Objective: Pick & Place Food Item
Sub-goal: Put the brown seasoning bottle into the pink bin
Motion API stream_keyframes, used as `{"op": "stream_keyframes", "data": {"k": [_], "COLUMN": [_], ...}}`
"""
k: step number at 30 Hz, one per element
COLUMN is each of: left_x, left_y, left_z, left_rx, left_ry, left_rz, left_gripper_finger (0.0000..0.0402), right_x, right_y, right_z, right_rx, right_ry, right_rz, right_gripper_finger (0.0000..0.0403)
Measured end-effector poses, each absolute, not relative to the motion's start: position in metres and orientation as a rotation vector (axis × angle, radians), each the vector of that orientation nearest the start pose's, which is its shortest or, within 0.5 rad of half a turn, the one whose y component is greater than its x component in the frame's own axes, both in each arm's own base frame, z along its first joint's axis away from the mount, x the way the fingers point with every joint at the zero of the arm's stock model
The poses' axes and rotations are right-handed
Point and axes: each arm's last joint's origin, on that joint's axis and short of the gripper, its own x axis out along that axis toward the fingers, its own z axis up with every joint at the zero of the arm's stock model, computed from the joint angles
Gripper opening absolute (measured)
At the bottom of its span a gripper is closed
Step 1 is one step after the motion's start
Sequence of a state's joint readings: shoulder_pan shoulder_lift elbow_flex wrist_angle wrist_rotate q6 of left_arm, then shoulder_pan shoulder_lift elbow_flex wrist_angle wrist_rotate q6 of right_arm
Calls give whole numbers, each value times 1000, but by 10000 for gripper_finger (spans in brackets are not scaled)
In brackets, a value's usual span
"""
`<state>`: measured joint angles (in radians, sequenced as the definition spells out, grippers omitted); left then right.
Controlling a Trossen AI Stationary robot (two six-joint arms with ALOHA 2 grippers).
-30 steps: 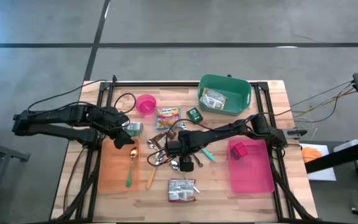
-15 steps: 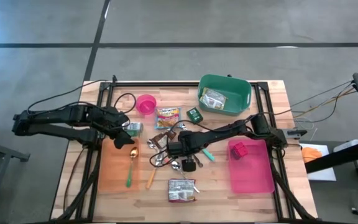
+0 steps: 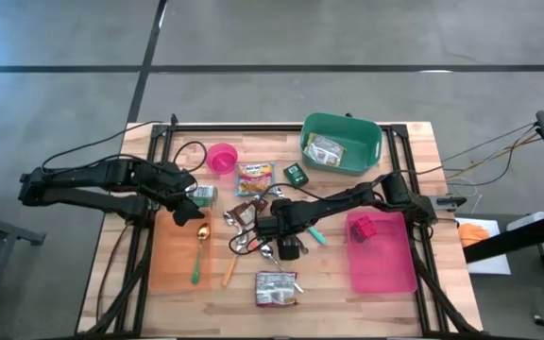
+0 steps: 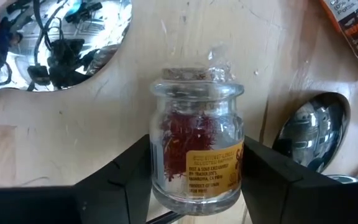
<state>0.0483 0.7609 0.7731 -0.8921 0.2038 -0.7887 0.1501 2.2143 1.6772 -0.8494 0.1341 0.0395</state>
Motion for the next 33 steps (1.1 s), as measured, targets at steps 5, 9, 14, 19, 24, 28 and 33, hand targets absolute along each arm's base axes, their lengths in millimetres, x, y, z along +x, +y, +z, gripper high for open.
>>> {"op": "stream_keyframes", "data": {"k": [5,9,14,19,24,28,33], "left_x": [134,134,136,141,149,156,163], "left_y": [1,1,1,1,2,4,6], "left_z": [274,274,275,281,290,299,313], "left_rx": [-850,-852,-836,-788,-696,-625,-498], "left_ry": [890,890,875,800,674,552,371], "left_rz": [211,212,197,144,97,79,65], "left_gripper_finger": [241,241,241,241,241,241,241], "right_x": [433,431,430,431,426,419,413], "right_y": [62,62,61,59,48,35,23], "right_z": [149,163,196,241,275,302,329], "right_rx": [-139,-69,33,173,229,282,348], "right_ry": [1364,1327,1207,971,808,692,553], "right_rz": [-25,-60,-111,-158,-249,-310,-331], "right_gripper_finger": [184,184,184,184,184,184,184]}}
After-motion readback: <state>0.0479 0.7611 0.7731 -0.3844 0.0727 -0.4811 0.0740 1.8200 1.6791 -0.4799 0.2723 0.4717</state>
